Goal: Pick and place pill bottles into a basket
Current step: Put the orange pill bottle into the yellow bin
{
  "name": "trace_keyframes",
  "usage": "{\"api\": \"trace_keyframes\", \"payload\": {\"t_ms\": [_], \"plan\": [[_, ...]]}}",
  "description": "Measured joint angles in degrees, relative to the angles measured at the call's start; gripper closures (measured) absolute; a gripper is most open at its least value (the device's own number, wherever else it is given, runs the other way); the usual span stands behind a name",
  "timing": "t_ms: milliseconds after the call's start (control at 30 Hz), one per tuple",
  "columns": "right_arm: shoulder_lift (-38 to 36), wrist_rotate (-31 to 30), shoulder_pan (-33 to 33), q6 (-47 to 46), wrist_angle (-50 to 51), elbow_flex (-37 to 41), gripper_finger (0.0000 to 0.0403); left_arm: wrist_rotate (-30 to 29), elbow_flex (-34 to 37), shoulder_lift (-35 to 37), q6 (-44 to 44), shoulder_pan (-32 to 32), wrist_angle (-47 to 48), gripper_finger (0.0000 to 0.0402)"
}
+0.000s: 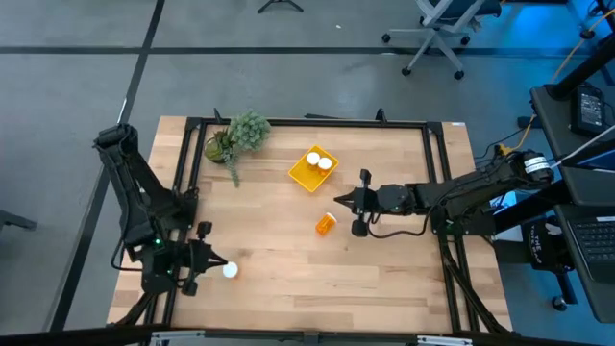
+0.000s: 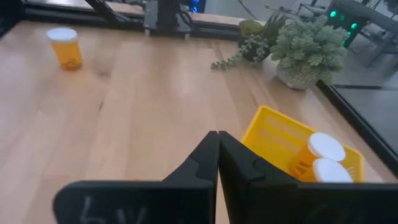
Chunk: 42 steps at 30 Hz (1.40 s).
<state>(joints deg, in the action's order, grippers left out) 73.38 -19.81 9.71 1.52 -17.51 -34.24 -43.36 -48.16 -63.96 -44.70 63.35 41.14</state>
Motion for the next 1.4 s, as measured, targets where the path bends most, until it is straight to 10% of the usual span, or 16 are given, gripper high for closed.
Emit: {"api": "trace_keyframes", "payload": {"t_ms": [367, 1067, 1400], "plan": [[0.0, -0.02, 0.72, -2.8, -0.49, 0.0, 0.0389, -0.23, 0.0, -0.53, -3.36, -0.5, -0.72, 0.0364], [0.0, -0.02, 0.72, -5.98, -1.19, -0.02, 0.0386, -0.62, 0.07, -0.55, -3.58, -0.5, -0.39, 0.0143], [0.0, -0.02, 0.72, -5.94, -1.19, -0.03, 0.0386, 0.33, 0.07, -0.74, -3.61, -0.5, -0.59, 0.012]]}}
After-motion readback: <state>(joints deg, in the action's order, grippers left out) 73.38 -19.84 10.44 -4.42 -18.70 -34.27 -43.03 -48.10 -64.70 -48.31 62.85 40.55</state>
